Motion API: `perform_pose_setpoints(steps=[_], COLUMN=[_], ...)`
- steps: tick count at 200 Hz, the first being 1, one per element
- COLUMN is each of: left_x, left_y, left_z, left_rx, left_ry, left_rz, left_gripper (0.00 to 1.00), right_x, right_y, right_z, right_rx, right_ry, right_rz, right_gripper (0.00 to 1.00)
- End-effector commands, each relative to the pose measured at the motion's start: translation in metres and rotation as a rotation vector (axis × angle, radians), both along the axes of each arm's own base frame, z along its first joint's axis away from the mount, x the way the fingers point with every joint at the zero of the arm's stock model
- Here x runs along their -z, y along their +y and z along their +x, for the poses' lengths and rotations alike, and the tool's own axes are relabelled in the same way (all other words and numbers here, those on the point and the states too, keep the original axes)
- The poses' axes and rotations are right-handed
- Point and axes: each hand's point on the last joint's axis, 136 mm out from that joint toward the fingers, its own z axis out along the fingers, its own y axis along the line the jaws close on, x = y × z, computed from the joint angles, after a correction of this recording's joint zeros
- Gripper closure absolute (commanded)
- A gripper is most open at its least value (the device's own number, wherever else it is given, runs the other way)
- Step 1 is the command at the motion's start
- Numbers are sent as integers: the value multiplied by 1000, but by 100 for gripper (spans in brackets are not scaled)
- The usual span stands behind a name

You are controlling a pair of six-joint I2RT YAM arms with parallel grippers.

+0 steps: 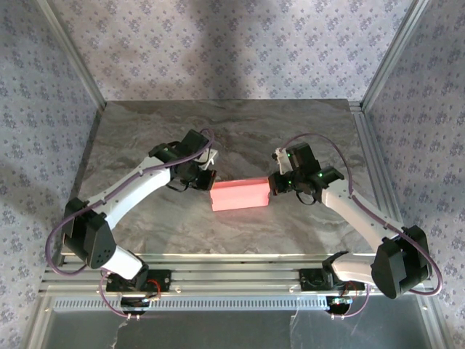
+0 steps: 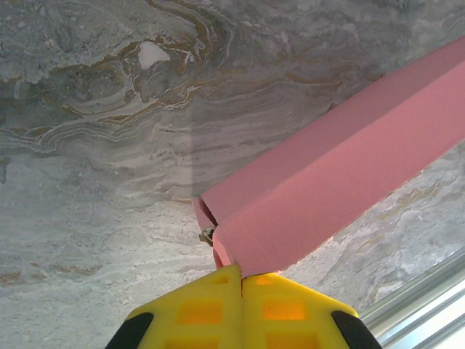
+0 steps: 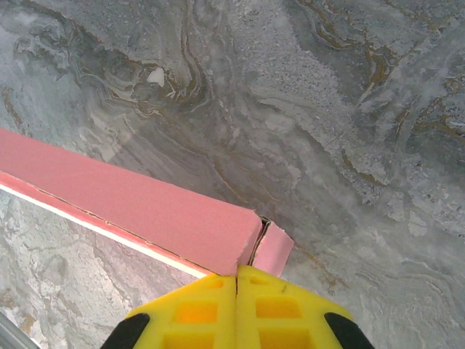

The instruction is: Fold the paper box

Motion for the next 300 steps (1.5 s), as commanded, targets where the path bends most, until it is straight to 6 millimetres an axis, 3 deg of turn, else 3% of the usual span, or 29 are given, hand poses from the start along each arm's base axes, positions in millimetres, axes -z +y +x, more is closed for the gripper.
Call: perform_pose_setpoints(steps=[1, 157, 300], left_x=[-13, -23, -16], left_y=[-10, -19, -13], left_z=[1, 12, 9], left_rx=[-60, -268, -311], left_ry=[51, 232, 326], left_rz=[-78, -289, -296], left_gripper=[100, 100, 100], right_x=[7, 5, 8], right_y=[-1, 2, 3], right_z=[-11, -10, -11], right_rx=[-27, -53, -70], right_ry=[66, 88, 157], right_rz=[-21, -15, -18], right_gripper=[100, 100, 100])
